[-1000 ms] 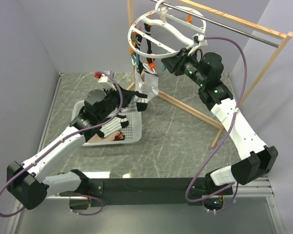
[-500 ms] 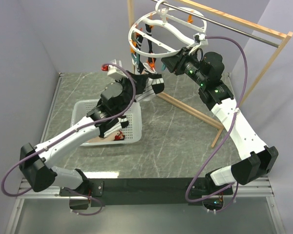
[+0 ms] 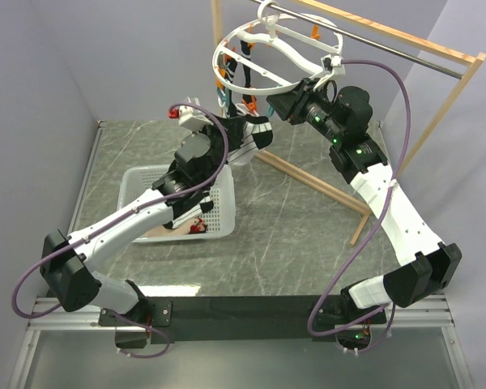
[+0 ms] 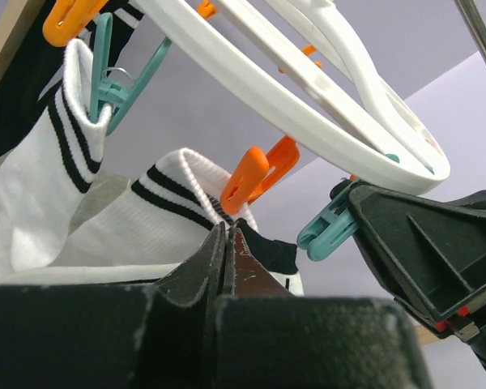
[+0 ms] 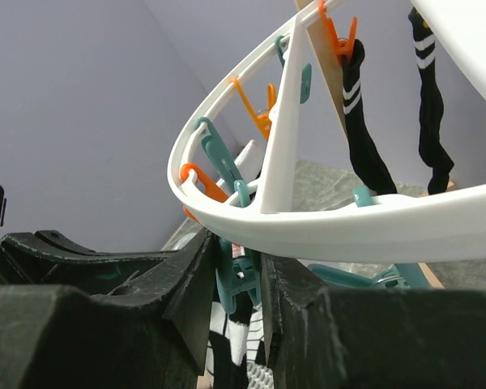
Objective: Clip the socks to the hanger
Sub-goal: Clamp the sock onto the hanger.
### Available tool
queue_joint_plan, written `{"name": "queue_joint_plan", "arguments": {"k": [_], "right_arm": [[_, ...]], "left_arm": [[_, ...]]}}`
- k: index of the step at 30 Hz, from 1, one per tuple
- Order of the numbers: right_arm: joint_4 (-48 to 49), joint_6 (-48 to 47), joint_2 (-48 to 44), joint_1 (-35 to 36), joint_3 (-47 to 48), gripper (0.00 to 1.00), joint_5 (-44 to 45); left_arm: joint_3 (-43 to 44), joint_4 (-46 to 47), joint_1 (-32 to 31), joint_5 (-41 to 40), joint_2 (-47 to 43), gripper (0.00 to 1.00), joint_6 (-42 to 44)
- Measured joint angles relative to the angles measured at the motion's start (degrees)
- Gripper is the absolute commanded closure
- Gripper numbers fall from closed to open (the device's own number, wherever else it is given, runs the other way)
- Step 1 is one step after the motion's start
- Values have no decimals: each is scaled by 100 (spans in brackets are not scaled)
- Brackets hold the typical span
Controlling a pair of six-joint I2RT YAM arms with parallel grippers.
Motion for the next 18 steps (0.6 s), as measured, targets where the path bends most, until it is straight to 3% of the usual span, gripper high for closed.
{"name": "queue_joint_plan", "arguments": {"k": [18], "right_arm": [[-2,-37,0,0,0,100,4]], "left_arm": [[70,402,0,168,129,99,-13]]}}
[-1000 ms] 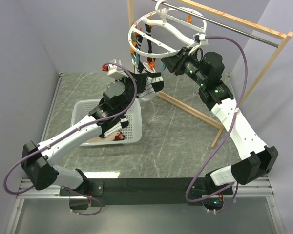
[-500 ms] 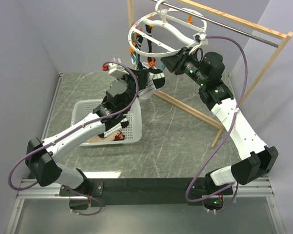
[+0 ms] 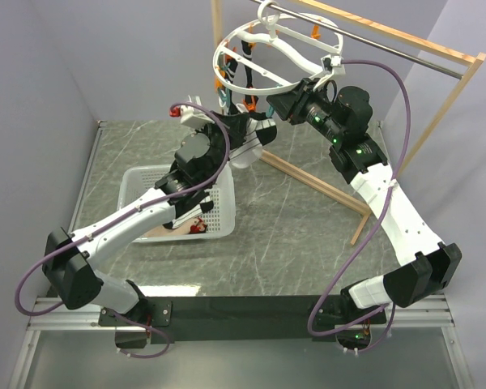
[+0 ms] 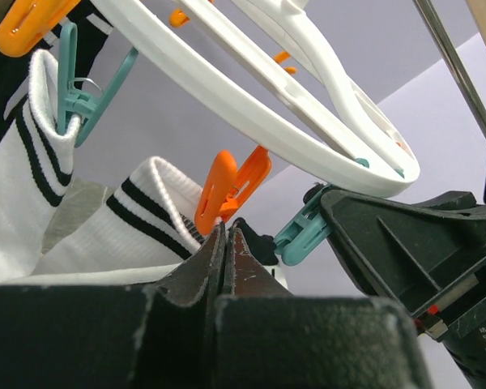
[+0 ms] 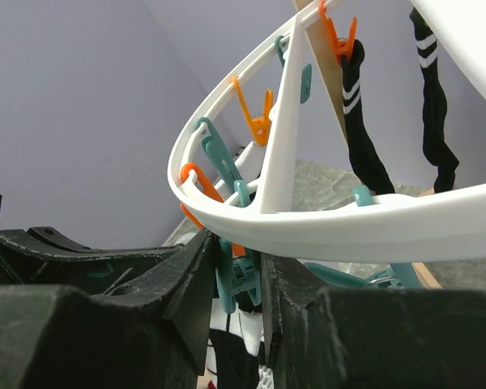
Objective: Clip the socks to the hanger
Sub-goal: Clamp the sock onto the hanger.
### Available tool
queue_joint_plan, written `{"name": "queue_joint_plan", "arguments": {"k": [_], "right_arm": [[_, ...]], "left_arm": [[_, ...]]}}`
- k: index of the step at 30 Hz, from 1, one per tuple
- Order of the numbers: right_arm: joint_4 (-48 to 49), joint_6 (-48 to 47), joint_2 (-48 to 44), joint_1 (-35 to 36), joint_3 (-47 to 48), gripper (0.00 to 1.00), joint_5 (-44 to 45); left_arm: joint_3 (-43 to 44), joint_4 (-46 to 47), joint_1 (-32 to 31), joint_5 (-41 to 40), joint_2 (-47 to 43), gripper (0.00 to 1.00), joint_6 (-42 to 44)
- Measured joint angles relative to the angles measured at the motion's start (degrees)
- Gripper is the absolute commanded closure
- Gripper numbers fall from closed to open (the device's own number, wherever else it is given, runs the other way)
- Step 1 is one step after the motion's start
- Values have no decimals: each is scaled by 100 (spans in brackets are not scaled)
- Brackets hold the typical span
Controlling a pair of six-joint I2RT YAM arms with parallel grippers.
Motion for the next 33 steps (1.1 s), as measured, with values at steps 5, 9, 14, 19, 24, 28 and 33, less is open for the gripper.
{"name": "queue_joint_plan", "arguments": {"k": [5,9,14,19,24,28,33], "right_arm": [[-4,-15,0,0,0,100,20],[-15,-26,0,0,0,100,31],[-15,-24,0,0,0,100,28],[-15,-20,0,0,0,100,28],[-17,-20,0,0,0,100,28],[-17,-13,0,0,0,100,26],[-17,-9,0,0,0,100,22]], "left_arm": [[-280,153,0,39,-79,99,-13],[-474,140,0,28,-162,99,-17],[-546,236,0,2,-308,99,-24],[-560,396,-2,-15,-385,99,-33],[-560,404,-2,-11,-380,99,-63],[-560,422,-2,-11,-348,99,-87],[-544,463,-2,-7,-227,99,-120]]}}
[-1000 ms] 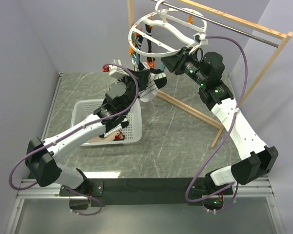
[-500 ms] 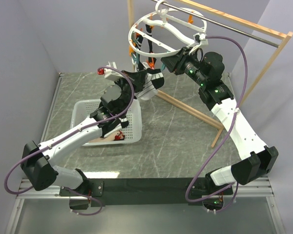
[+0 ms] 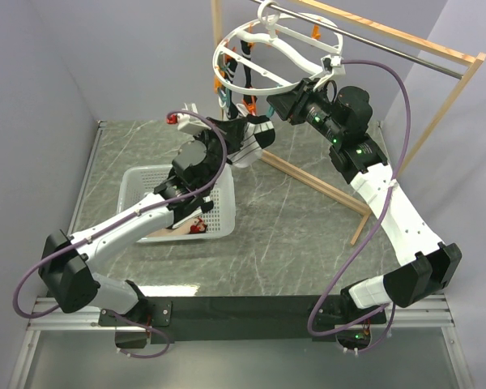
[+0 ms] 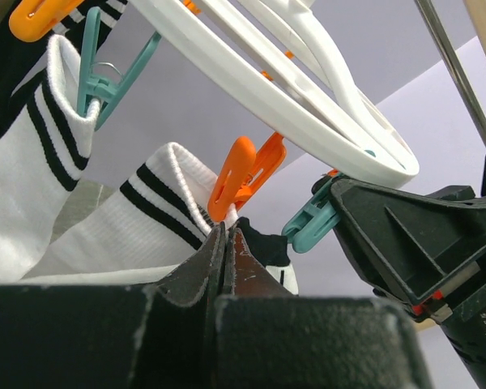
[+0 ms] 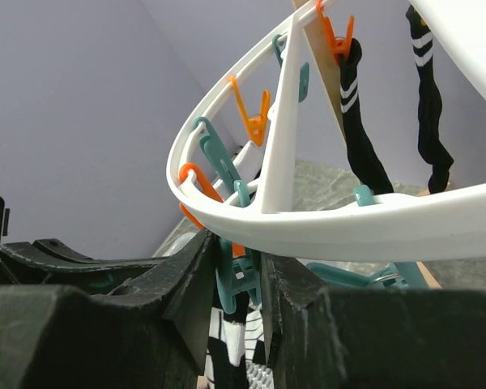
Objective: Clip the socks to the hanger
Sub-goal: Clamp the sock onto the hanger.
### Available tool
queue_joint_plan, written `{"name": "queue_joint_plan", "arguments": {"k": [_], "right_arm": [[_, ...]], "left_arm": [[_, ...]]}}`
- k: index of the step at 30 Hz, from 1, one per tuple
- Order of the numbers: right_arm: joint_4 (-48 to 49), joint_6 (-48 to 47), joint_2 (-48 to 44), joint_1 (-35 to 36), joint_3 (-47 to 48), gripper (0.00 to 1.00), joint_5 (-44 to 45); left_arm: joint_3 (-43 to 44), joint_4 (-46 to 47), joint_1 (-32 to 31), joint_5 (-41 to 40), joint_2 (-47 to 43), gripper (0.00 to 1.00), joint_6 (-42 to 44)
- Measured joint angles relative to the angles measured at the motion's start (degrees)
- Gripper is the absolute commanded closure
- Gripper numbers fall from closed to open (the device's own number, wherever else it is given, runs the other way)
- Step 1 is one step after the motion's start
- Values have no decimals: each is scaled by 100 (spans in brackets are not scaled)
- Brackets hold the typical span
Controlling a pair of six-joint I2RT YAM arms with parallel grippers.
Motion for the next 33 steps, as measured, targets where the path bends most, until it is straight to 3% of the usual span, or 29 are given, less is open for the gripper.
{"name": "queue_joint_plan", "arguments": {"k": [33], "right_arm": [[2,31,-11,0,0,100,-57]], "left_arm": [[96,348,-2,22,85,99,-15]]}}
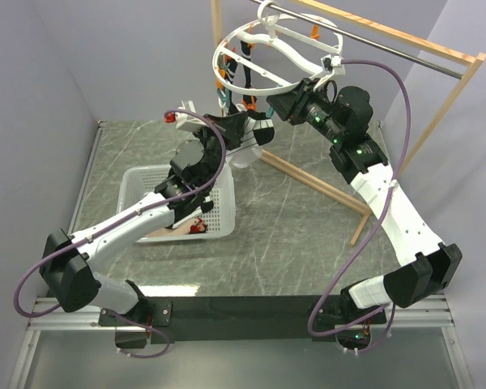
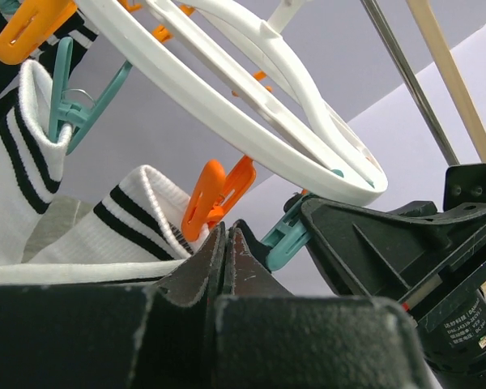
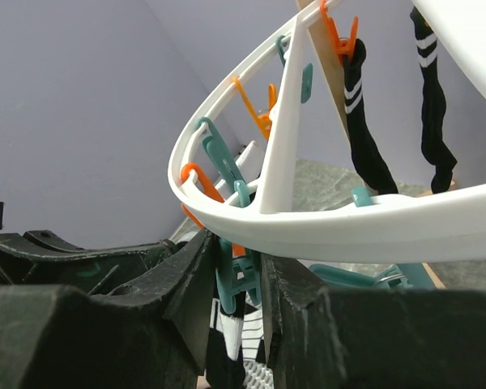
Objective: Clip the socks to the hanger
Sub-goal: Clamp the sock onto the hanger.
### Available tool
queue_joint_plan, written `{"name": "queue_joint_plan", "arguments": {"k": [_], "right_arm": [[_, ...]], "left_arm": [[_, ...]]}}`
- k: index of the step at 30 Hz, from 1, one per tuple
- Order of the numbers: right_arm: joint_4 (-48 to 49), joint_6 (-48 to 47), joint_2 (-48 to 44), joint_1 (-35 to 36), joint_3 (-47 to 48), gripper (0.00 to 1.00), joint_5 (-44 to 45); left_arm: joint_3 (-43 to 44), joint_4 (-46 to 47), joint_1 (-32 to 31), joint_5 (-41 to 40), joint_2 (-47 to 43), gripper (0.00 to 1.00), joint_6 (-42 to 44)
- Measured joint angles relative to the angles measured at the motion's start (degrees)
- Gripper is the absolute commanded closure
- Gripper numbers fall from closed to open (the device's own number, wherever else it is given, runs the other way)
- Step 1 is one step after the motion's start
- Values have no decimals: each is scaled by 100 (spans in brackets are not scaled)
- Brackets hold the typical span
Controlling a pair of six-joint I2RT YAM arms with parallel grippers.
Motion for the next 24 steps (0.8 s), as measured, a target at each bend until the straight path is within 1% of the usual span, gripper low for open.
{"name": "queue_joint_plan", "arguments": {"k": [12,23,24], "right_arm": [[57,463,-105,0,-11,100,-114],[79,415,-205,0,-129,100,-101],[74,402,-208,0,-129,99,-98]], "left_arm": [[142,48,0,39,205,99,-146],[201,72,0,37,212,99,-278],[201,70,0,39,212,99,-282]]}}
